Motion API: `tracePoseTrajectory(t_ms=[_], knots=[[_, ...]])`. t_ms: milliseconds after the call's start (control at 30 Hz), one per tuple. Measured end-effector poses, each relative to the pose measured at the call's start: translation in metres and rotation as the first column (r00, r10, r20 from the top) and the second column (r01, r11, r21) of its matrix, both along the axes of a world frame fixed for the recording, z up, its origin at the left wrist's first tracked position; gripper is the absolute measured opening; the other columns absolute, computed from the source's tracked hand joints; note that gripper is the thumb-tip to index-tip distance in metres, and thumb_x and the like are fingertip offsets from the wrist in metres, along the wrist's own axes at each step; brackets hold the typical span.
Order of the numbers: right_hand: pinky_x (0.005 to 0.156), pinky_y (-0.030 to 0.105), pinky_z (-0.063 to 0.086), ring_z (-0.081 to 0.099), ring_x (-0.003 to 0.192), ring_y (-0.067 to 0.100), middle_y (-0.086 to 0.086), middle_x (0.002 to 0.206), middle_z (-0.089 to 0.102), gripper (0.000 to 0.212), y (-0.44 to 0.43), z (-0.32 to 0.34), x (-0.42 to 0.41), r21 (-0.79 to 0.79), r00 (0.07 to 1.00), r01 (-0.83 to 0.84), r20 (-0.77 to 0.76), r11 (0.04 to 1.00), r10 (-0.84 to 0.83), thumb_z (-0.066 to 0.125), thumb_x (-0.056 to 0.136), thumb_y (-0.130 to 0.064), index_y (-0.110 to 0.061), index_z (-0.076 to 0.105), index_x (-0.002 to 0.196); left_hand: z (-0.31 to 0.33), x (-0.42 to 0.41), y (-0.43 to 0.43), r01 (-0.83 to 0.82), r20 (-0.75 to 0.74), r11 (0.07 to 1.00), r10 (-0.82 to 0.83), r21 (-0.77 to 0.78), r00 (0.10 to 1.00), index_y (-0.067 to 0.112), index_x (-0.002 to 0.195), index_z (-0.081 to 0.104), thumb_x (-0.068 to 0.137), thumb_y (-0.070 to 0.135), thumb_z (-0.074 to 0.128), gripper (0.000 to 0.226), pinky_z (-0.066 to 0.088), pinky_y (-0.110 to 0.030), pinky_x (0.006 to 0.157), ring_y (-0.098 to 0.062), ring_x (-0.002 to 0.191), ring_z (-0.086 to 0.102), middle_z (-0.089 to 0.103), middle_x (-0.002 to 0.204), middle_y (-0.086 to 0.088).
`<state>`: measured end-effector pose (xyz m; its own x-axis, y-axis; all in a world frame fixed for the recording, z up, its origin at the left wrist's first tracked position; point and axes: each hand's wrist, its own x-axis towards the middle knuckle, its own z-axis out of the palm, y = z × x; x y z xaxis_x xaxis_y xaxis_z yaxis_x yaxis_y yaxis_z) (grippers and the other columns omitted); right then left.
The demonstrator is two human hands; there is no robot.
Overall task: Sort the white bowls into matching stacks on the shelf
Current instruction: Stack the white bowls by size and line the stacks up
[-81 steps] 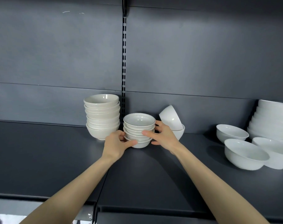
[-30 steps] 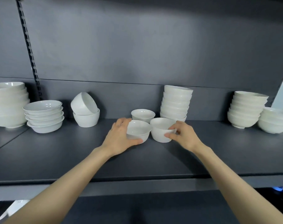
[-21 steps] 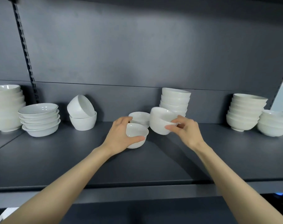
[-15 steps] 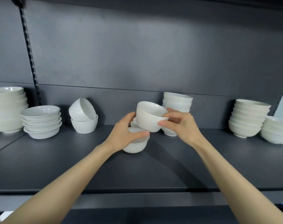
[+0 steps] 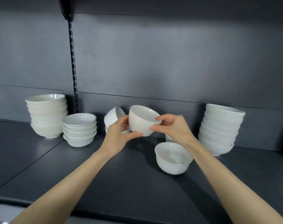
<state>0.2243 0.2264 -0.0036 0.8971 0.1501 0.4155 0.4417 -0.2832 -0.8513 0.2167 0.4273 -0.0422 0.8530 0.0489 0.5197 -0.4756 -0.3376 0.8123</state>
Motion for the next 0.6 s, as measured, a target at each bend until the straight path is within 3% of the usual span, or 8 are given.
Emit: tracePoseTrajectory(t_ms=[100,167,233,333,433,600], knots=[[0.085,0.028,0.055,0.071,0.085,0.016,0.002,0.086,0.075,0.027,0.025,0.002,0.018,-0.019,0.999,0.035,0.028,0.999,-0.034,0.088,0.061,-0.016,-0.019,0.071,0.083,0.0,0.018,0.027,-0.171,0.057,0.964,0.162,0.202,0.985,0.021,0.126,0.057,0.061,0.045,0.085,0.075,0.037,-0.018,0.096,-0.013,0.117,0.047,0.051,0.122,0.006],[0.084,0.027,0.055,0.071,0.083,0.017,0.0,0.081,0.075,0.024,0.039,0.004,0.028,-0.023,0.996,0.076,0.058,0.997,-0.074,0.089,0.06,-0.018,-0.021,0.072,0.077,0.003,0.029,0.041,-0.246,0.096,0.917,0.226,0.316,0.969,0.024,0.134,0.052,0.053,0.068,0.071,0.095,0.029,-0.032,0.11,-0.018,0.131,0.033,0.039,0.137,0.001],[0.084,0.029,0.055,0.071,0.082,0.018,-0.001,0.078,0.075,0.021,0.049,0.006,0.036,-0.005,0.992,0.11,0.066,0.994,-0.11,0.089,0.06,-0.02,-0.021,0.072,0.073,0.006,0.041,0.053,-0.219,0.072,0.9,0.207,0.376,0.976,0.029,0.142,0.04,0.054,0.066,0.075,0.102,0.019,-0.035,0.115,-0.021,0.141,0.017,0.021,0.152,-0.004],[0.082,0.029,0.054,0.071,0.081,0.017,-0.004,0.075,0.074,0.02,0.056,0.008,0.046,0.017,0.986,0.153,0.062,0.988,-0.154,0.088,0.059,-0.024,-0.023,0.071,0.069,0.004,0.061,0.063,-0.12,-0.016,0.88,0.143,0.459,0.99,0.027,0.15,0.02,0.064,0.041,0.085,0.109,0.01,-0.037,0.119,-0.021,0.146,0.0,0.002,0.158,-0.005],[0.081,0.026,0.053,0.07,0.078,0.013,-0.006,0.074,0.074,0.02,0.059,0.008,0.055,0.014,0.982,0.179,0.06,0.984,-0.179,0.088,0.058,-0.027,-0.023,0.072,0.069,-0.001,0.08,0.069,-0.092,-0.047,0.881,0.129,0.464,0.991,0.024,0.151,0.013,0.065,0.034,0.085,0.113,0.017,-0.04,0.118,-0.025,0.147,0.007,0.008,0.159,-0.004],[0.084,0.028,0.053,0.07,0.079,0.015,-0.003,0.077,0.074,0.02,0.061,0.005,0.067,-0.027,0.983,0.177,0.049,0.984,-0.176,0.088,0.06,-0.026,-0.019,0.073,0.071,-0.005,0.087,0.072,-0.171,0.047,0.871,0.168,0.461,0.985,0.023,0.148,0.025,0.065,0.033,0.085,0.103,0.033,-0.034,0.108,-0.024,0.135,0.036,0.032,0.15,0.0]])
